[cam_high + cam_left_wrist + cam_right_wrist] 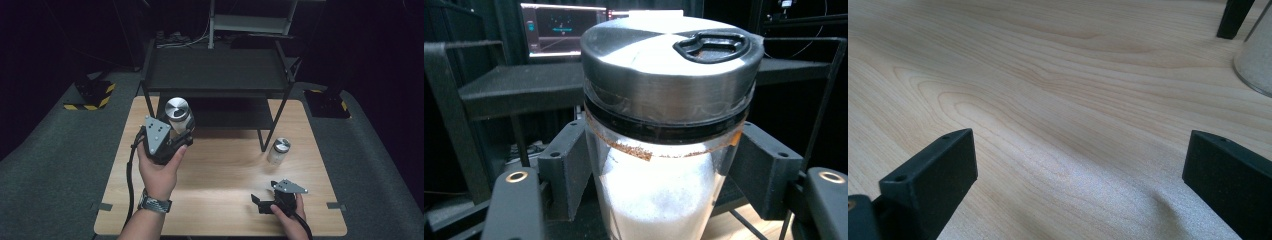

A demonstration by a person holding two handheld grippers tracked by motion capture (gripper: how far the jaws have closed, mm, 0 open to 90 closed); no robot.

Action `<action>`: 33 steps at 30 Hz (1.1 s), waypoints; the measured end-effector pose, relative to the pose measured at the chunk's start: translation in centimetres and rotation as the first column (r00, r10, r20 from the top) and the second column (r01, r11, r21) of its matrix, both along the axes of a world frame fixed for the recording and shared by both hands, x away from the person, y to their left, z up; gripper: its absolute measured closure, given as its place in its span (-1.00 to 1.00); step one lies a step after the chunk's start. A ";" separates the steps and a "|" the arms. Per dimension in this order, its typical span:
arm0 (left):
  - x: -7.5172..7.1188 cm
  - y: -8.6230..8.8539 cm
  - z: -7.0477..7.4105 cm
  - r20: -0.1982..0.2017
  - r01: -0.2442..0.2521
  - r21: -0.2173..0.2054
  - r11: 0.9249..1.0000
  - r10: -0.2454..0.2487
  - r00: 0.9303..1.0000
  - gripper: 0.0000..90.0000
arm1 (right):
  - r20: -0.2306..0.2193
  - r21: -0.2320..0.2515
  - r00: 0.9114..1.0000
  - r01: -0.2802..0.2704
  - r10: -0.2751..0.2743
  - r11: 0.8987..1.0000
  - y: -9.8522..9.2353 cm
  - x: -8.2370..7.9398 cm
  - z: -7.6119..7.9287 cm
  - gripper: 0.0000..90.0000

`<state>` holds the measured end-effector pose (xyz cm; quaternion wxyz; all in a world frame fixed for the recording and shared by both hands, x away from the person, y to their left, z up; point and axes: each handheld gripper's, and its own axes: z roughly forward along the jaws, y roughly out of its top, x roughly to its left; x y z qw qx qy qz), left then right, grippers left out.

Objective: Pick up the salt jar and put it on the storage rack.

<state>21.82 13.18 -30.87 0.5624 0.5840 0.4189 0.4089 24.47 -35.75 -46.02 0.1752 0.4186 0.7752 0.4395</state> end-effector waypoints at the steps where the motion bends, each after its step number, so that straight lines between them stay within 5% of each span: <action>1: 0.0 -0.1 0.2 0.003 0.002 -0.003 1.000 -0.001 1.000 -0.32 | -0.001 0.001 1.000 0.000 0.000 1.000 0.0 0.0 0.0 -0.98; 18: 0.3 -0.4 2.2 0.048 -0.008 0.007 1.000 0.008 0.999 -0.32 | 0.000 -0.002 1.000 -0.004 0.004 1.000 0.0 0.0 0.0 -0.98; 33: 2.6 -1.2 3.5 0.086 -0.024 -0.002 1.000 0.024 0.996 -0.32 | 0.002 0.007 1.000 -0.006 0.006 1.000 -0.2 0.0 -0.1 -0.98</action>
